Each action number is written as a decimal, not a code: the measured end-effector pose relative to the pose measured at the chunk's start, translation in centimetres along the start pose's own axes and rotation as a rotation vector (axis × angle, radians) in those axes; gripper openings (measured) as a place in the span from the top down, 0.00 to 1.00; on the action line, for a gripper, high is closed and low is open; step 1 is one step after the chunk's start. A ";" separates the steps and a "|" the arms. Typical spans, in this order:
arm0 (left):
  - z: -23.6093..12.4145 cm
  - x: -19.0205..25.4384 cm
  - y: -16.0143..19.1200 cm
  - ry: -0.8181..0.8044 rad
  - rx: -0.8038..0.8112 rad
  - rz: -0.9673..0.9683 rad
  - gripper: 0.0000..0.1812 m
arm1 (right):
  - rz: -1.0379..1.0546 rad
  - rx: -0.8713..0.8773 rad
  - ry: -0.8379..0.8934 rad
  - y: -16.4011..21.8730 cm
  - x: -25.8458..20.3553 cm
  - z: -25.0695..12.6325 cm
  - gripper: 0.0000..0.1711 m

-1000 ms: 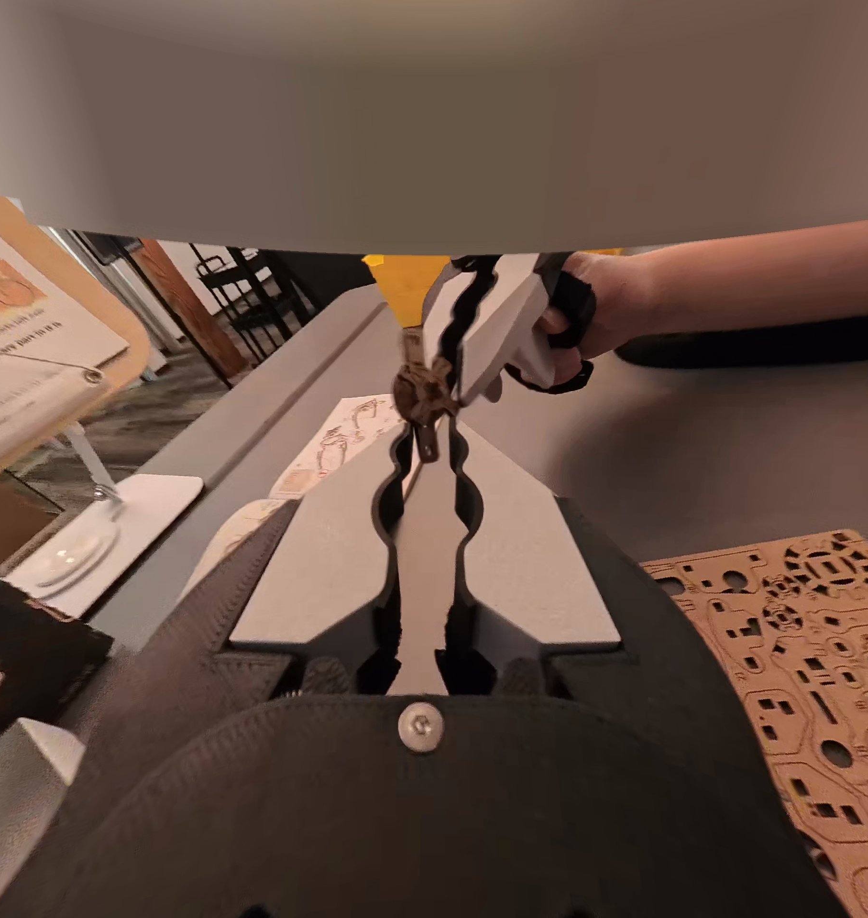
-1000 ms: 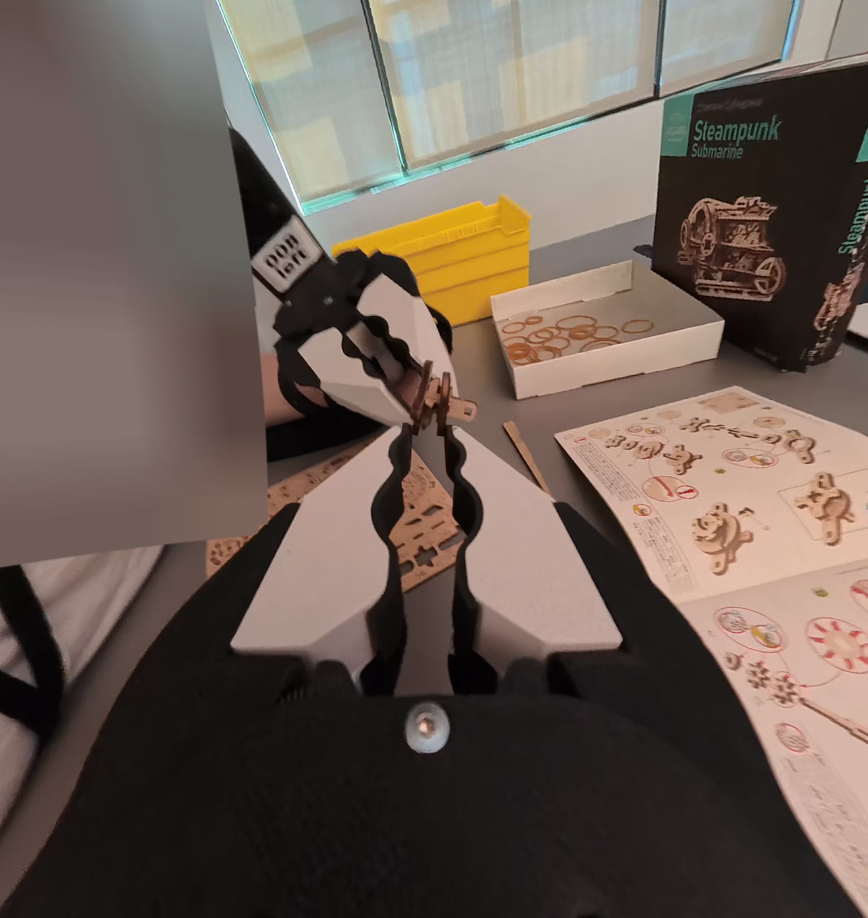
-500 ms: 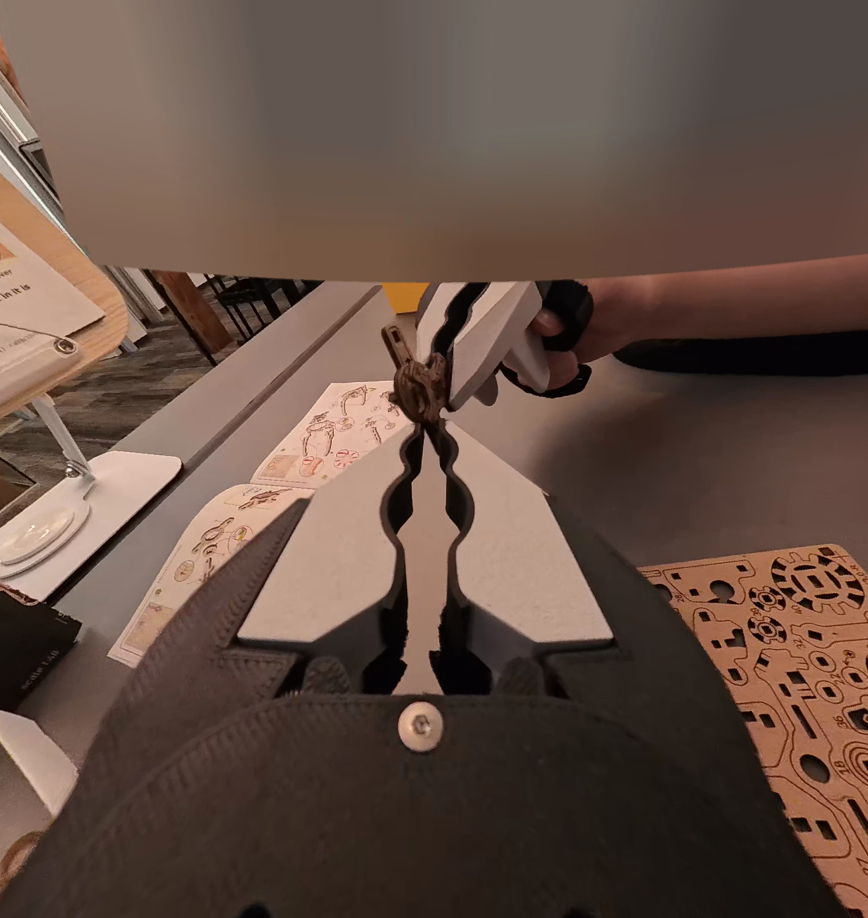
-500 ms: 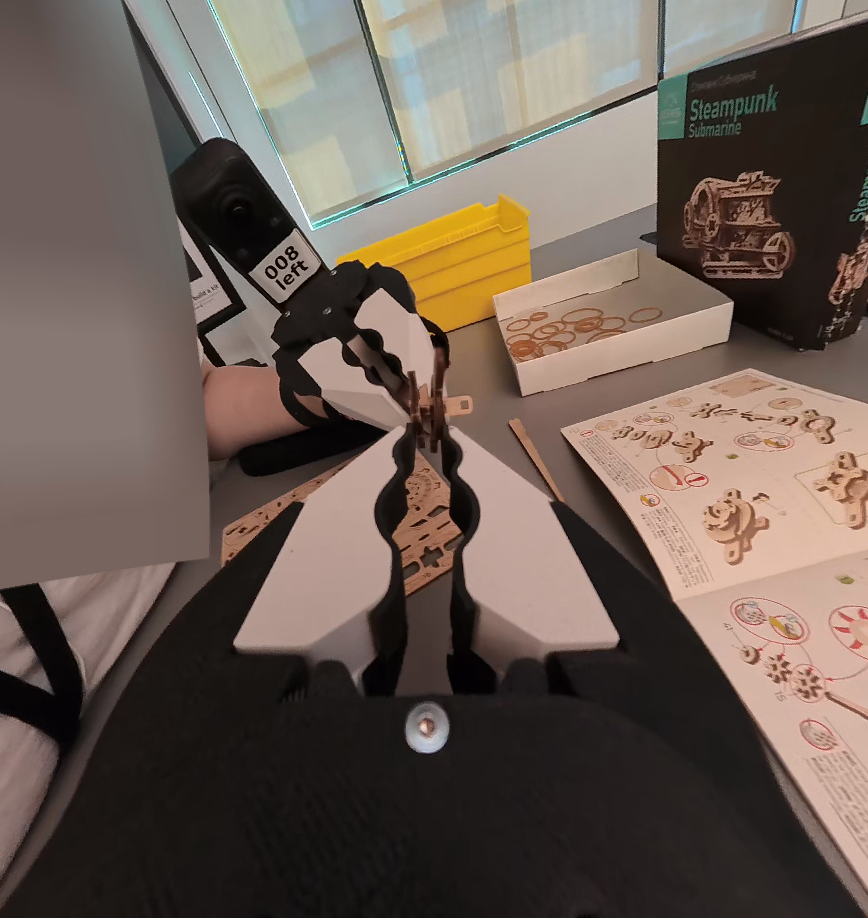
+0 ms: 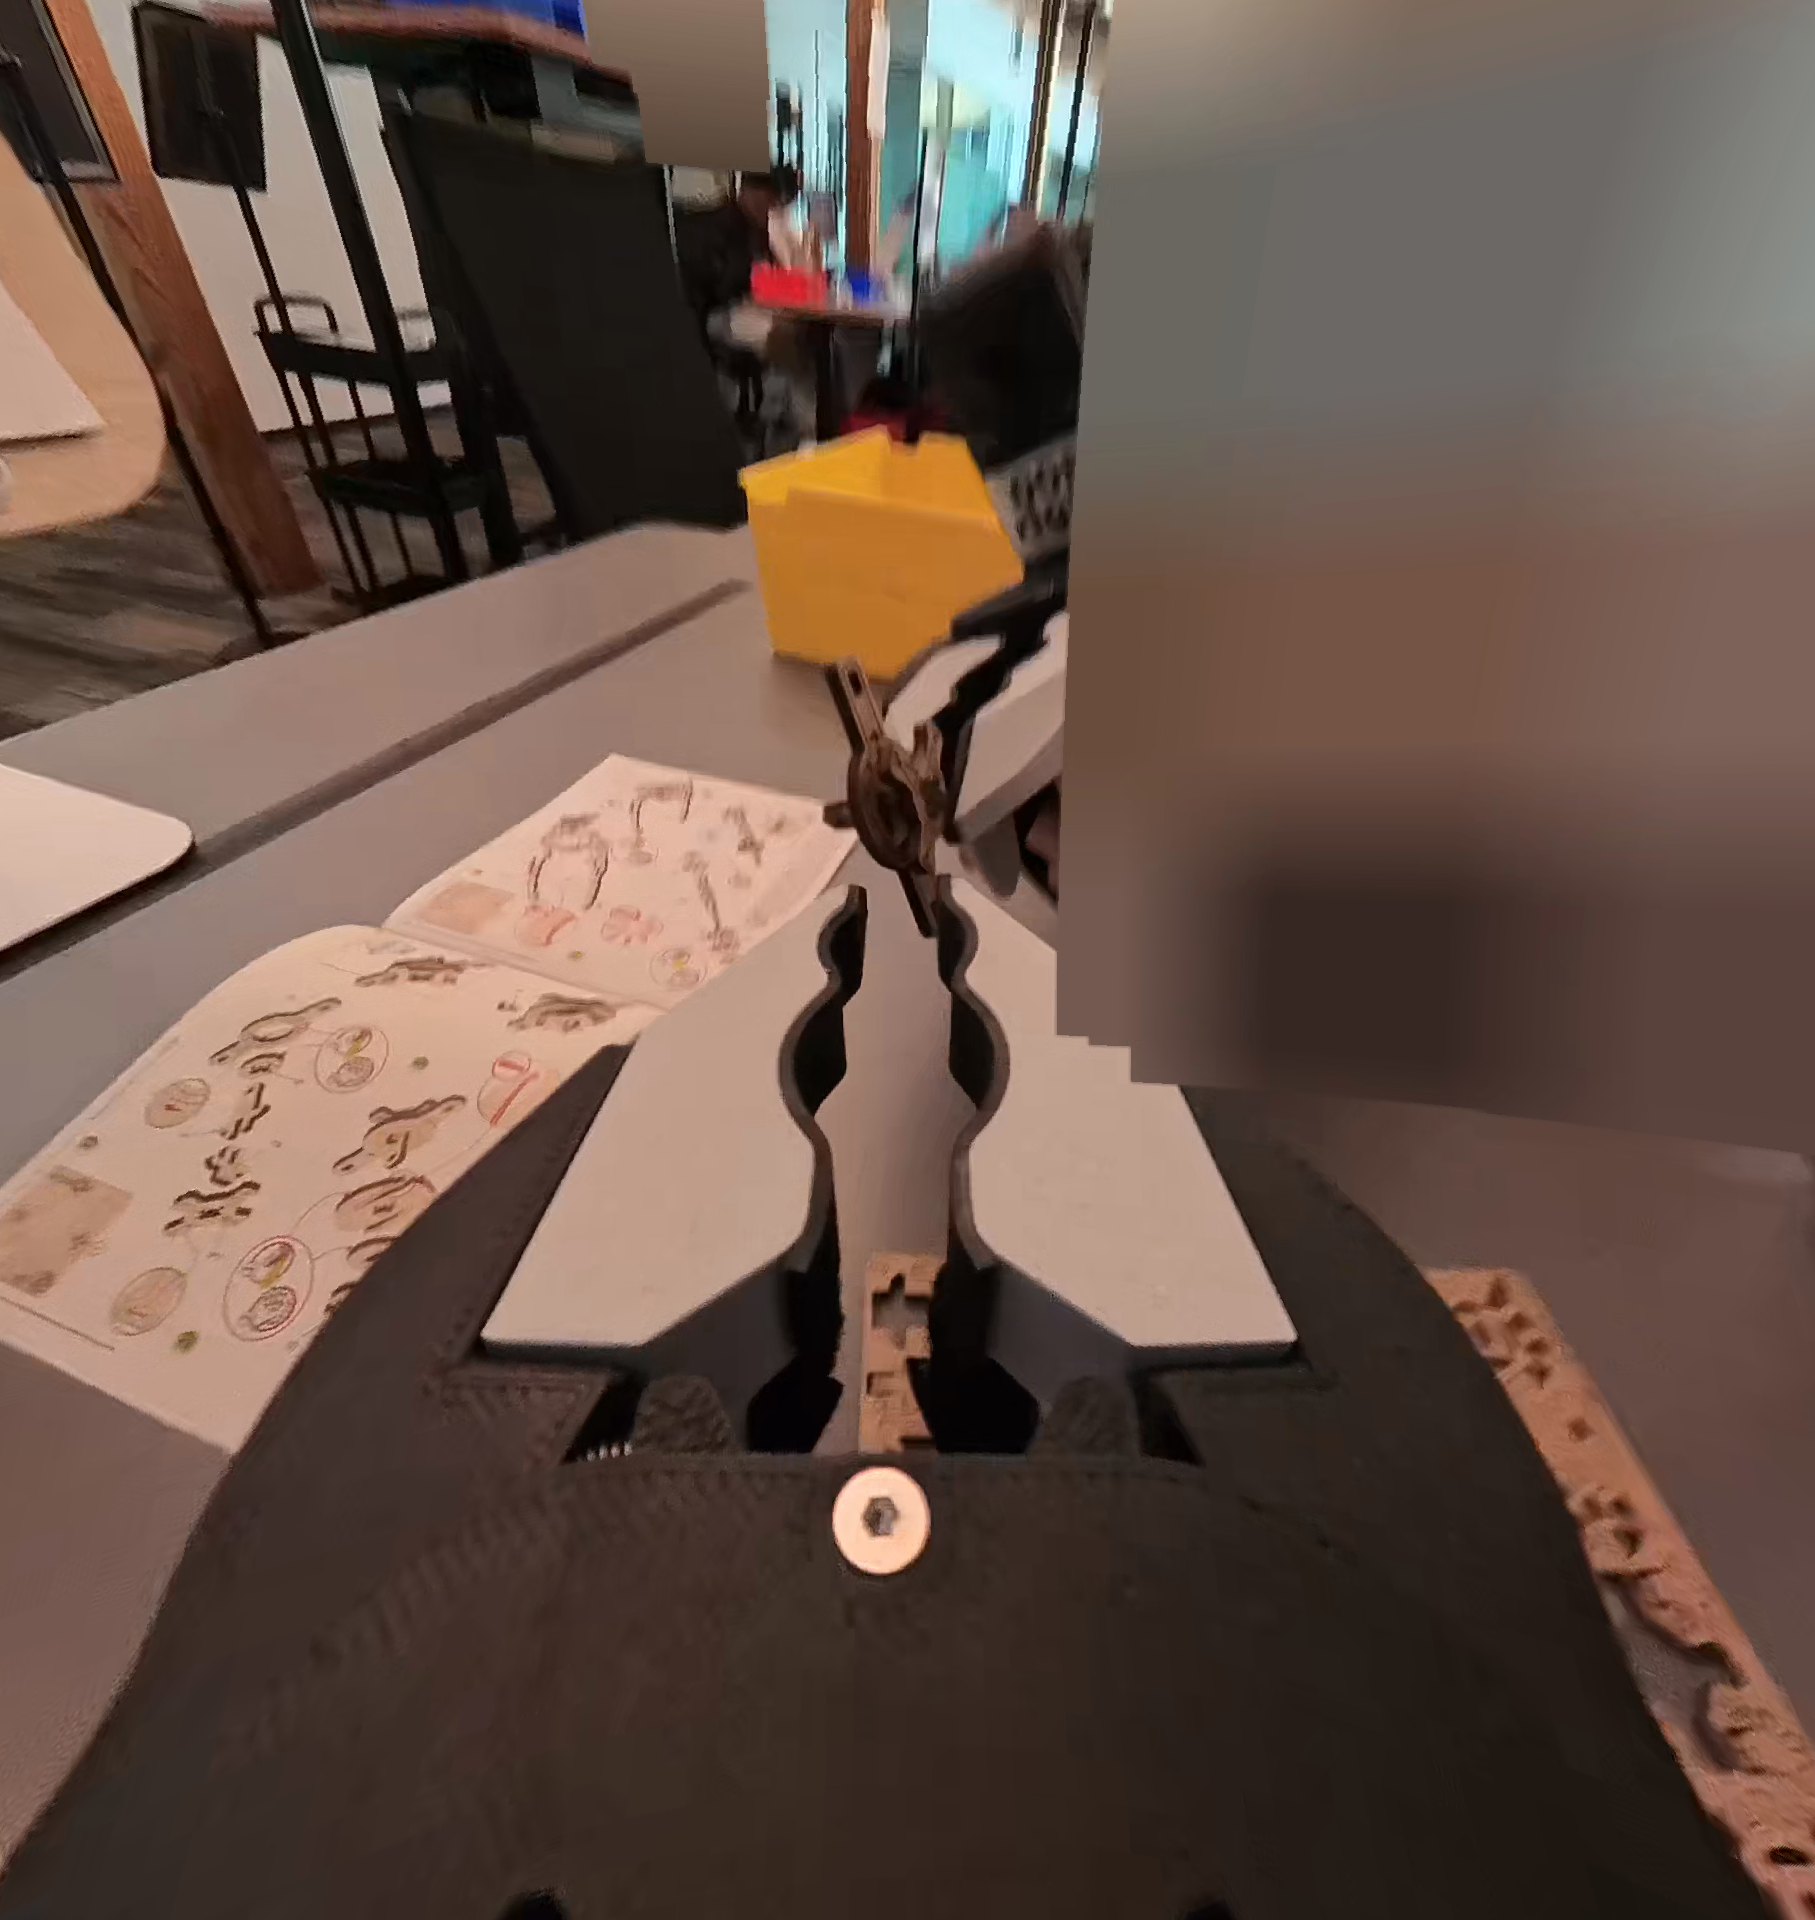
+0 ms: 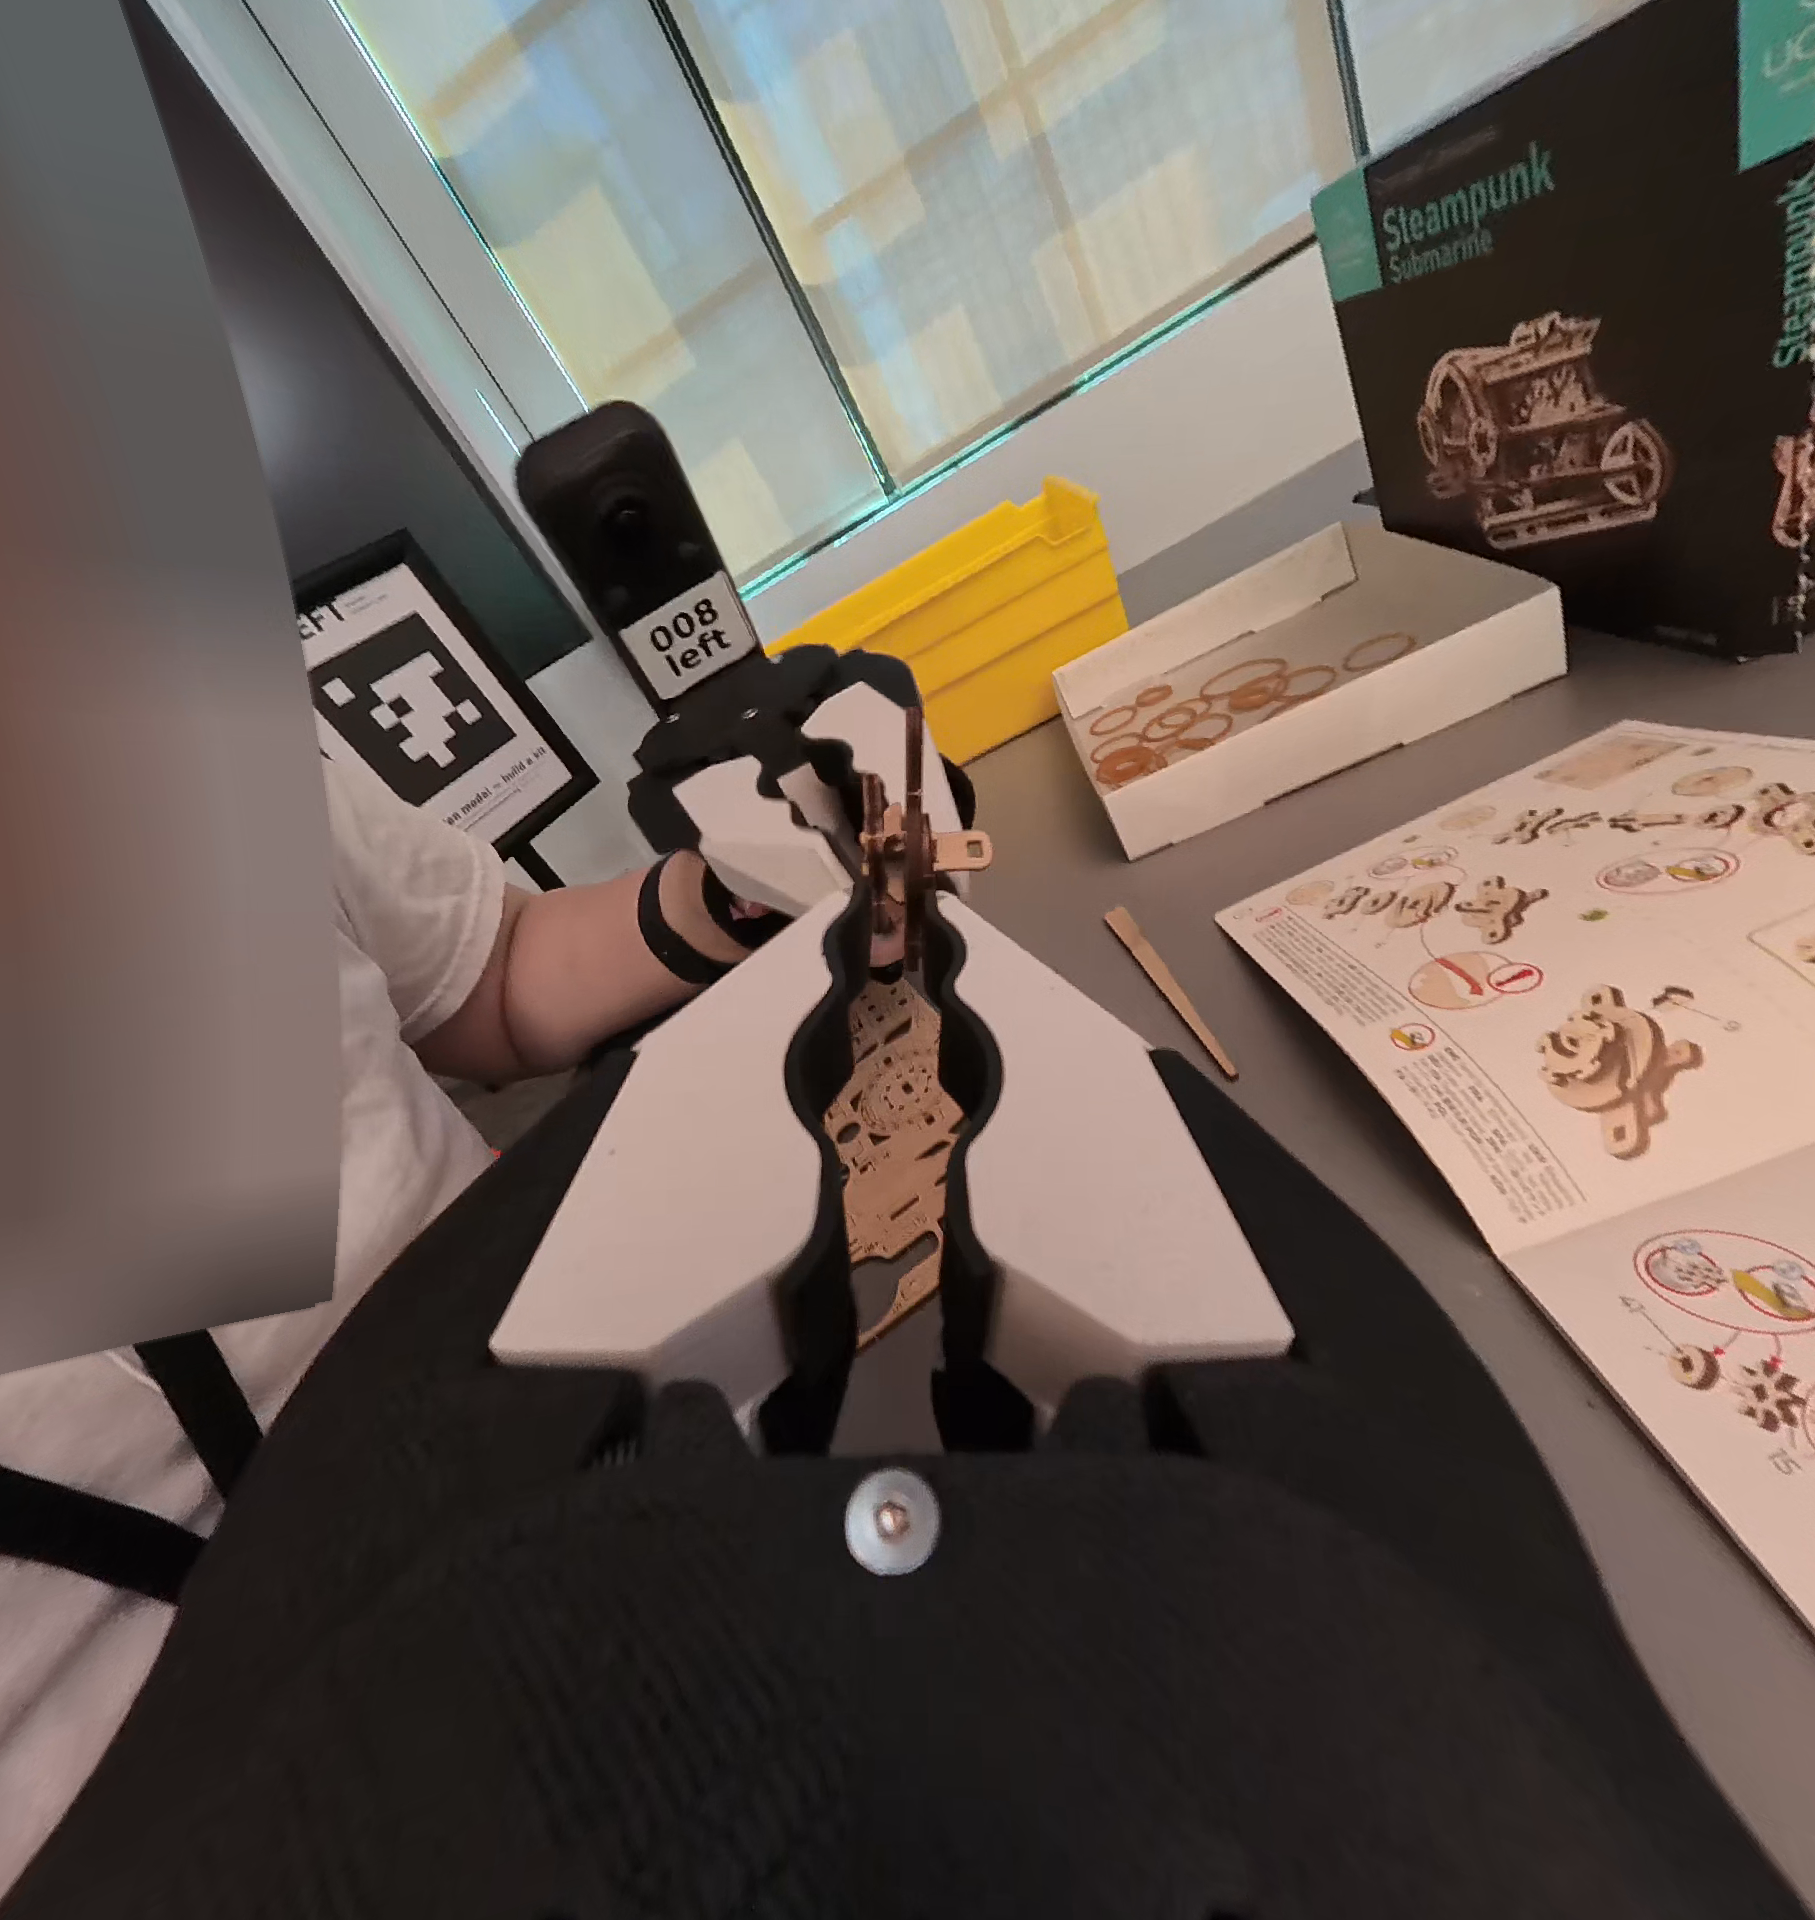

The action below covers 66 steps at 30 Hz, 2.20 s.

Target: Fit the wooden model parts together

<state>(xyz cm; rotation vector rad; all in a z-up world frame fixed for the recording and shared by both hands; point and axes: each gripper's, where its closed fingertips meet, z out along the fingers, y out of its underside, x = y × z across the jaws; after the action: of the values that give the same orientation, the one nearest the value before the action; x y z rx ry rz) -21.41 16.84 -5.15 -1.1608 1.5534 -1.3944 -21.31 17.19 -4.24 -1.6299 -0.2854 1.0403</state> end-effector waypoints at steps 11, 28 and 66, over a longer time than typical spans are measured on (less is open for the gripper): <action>-0.1 0.6 -0.9 0.120 0.071 -0.224 0.99 | 0.060 0.103 -0.060 -1.3 -0.7 0.0 0.96; -0.4 -1.4 0.7 0.175 -0.011 -0.487 0.99 | -0.765 -0.048 0.365 -2.5 0.0 -2.0 0.88; -0.6 -0.2 5.5 0.185 -0.351 -0.465 0.99 | -1.133 -0.538 0.503 4.3 3.4 -0.3 0.97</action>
<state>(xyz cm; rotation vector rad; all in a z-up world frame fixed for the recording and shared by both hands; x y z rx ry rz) -22.72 17.26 -10.51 -1.7319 1.7827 -1.5978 -20.52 17.75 -9.59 -1.7181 -1.0457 -0.3352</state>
